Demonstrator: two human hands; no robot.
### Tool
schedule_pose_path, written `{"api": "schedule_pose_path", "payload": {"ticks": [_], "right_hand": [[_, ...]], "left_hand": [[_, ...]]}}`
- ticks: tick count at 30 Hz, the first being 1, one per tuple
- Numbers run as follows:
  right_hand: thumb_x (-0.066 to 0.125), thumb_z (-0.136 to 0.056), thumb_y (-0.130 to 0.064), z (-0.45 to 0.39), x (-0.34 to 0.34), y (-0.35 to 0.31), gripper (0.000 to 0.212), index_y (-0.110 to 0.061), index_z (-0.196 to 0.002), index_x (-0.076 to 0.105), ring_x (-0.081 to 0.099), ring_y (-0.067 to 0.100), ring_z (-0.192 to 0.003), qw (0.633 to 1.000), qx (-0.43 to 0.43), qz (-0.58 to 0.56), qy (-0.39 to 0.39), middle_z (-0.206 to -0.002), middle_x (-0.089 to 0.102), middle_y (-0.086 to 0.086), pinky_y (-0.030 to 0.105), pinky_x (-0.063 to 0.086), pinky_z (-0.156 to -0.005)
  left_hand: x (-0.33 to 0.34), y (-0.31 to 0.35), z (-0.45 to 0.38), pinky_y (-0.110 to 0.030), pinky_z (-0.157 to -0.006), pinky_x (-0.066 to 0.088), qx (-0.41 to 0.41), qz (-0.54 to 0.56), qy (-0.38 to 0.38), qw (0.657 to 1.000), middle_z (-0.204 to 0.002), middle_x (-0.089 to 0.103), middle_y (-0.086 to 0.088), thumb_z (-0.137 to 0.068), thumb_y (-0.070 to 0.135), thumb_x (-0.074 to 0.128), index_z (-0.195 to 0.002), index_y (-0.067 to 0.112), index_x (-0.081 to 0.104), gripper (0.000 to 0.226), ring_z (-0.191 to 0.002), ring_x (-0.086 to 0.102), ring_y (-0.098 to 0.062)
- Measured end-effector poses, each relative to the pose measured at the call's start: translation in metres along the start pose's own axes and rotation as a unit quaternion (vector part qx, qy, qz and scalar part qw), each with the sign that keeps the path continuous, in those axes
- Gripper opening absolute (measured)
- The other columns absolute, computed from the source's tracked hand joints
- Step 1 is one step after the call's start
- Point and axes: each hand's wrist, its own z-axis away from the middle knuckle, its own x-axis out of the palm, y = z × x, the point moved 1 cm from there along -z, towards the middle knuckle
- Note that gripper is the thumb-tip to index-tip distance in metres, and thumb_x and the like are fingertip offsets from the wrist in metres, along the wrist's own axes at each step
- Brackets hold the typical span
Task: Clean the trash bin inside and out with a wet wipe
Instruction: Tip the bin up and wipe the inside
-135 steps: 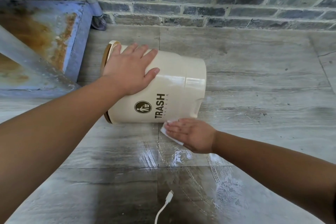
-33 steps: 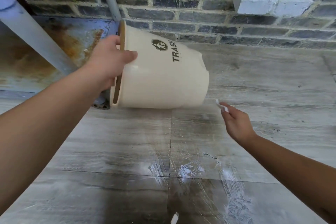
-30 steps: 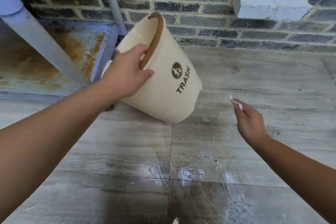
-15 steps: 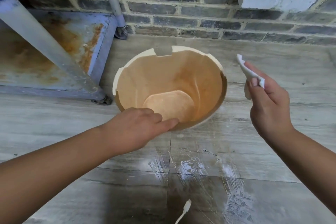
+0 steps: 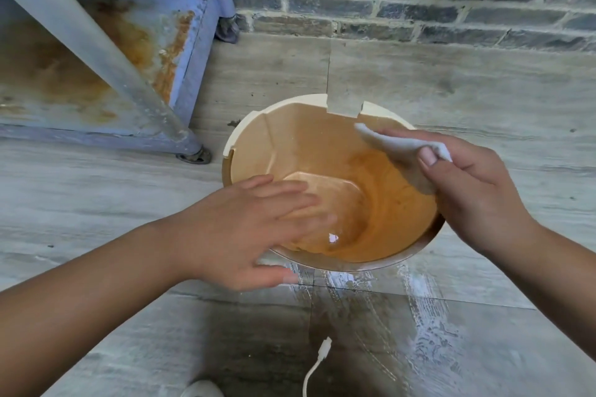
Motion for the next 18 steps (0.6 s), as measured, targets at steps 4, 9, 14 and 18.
{"api": "schedule_pose_path", "payload": {"ticks": [4,9,14,18], "right_hand": [[0.050,-0.088,-0.021,-0.011,0.014,-0.006,0.026,-0.013,-0.091,0.075,0.070,0.029,-0.086,0.969,0.130,-0.205,0.035,-0.089,0.074,0.012,0.039,0.058,-0.075],[0.056,-0.090,-0.018,-0.017,0.032,-0.012,0.024,-0.003,-0.106,0.063,0.068,0.028,-0.083,0.939,0.197,-0.282,-0.011,-0.094,0.070,0.017,0.036,0.058,-0.064],[0.062,-0.090,-0.007,-0.019,0.028,-0.009,0.010,-0.015,-0.084,0.063,0.059,0.016,-0.061,0.980,0.188,-0.052,0.047,-0.073,0.061,0.007,0.030,0.053,-0.052],[0.069,-0.087,-0.005,-0.022,0.024,-0.006,0.011,-0.006,-0.096,0.062,0.059,0.013,-0.050,0.980,0.189,0.039,0.042,-0.073,0.053,0.014,0.031,0.058,-0.054]], "left_hand": [[-0.027,0.008,-0.028,-0.035,-0.107,0.038,-0.230,0.420,0.181,0.859,-0.149,0.036,0.014,-0.073,0.060,0.064,-0.144,0.038,0.021,0.086,-0.135,0.034,0.000],[-0.038,0.013,-0.066,-0.048,-0.095,0.051,-0.307,0.698,0.124,0.635,-0.110,0.069,-0.010,-0.084,0.019,0.069,-0.113,0.007,0.060,0.033,-0.104,0.066,-0.024],[-0.032,0.004,-0.062,-0.039,-0.071,0.059,-0.357,0.672,0.160,0.629,-0.089,0.071,-0.005,-0.086,0.009,0.065,-0.097,0.011,0.062,0.011,-0.083,0.070,-0.023],[-0.029,-0.003,-0.054,-0.033,-0.058,0.056,-0.386,0.609,0.168,0.672,-0.077,0.071,-0.005,-0.085,0.005,0.066,-0.096,0.017,0.060,0.017,-0.072,0.068,-0.025]]}}
